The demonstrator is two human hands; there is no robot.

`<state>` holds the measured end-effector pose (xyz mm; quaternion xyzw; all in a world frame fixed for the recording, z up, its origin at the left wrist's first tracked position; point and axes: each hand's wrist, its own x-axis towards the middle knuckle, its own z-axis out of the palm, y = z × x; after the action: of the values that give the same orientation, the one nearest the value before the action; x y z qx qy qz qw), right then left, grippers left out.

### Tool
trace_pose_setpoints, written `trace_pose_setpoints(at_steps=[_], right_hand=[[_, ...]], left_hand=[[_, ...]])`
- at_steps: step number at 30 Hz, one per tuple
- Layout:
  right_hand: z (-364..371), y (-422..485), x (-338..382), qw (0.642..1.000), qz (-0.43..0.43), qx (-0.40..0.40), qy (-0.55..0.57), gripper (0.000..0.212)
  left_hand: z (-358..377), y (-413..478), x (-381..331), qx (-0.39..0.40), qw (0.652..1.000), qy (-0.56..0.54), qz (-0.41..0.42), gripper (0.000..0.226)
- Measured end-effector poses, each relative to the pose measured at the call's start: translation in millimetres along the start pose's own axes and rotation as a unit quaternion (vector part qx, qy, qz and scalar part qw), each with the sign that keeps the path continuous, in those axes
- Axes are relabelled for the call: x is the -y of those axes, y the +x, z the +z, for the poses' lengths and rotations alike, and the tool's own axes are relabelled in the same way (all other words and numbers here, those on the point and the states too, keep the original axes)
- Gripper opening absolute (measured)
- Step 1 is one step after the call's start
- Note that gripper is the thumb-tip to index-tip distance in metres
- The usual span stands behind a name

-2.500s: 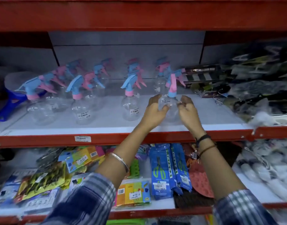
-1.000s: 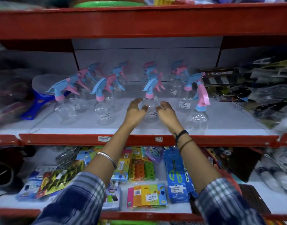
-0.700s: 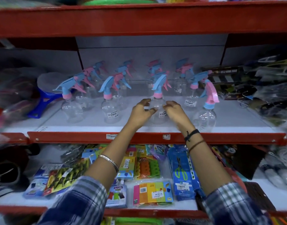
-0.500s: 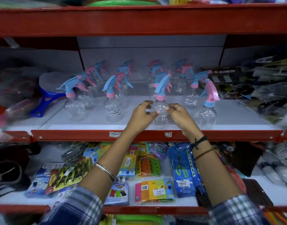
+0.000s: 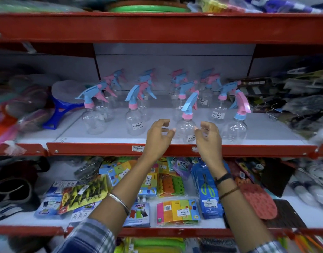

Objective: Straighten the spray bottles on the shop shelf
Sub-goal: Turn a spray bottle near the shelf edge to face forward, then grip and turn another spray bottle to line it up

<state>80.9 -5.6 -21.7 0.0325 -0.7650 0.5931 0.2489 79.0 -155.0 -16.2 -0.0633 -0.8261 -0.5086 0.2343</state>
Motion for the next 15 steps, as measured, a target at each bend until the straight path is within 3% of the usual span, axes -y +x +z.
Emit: trace_pose_setpoints(at_steps=[3, 7, 10, 15], right_hand=[[17.7, -31.0, 18.9, 0.995, -0.073, -0.037, 0.065, 0.014], [62.4, -47.0, 37.7, 0.989, -0.099, 0.083, 0.073, 0.011], [104.4, -26.6, 42.5, 0.989, -0.068, 0.115, 0.055, 0.017], [159.3, 15.1, 46.8, 0.985, 0.035, 0.17, -0.007, 0.036]], left_hand=[[-26.9, -7.5, 7.8, -0.129, 0.99, -0.048, 0.04, 0.02], [-69.4, 3.9, 23.0, -0.219, 0.97, -0.083, 0.062, 0.018], [-92.8, 32.0, 44.8, -0.18, 0.982, -0.059, 0.001, 0.034], [-108.3, 66.2, 73.4, -0.005, 0.992, -0.023, -0.124, 0.059]])
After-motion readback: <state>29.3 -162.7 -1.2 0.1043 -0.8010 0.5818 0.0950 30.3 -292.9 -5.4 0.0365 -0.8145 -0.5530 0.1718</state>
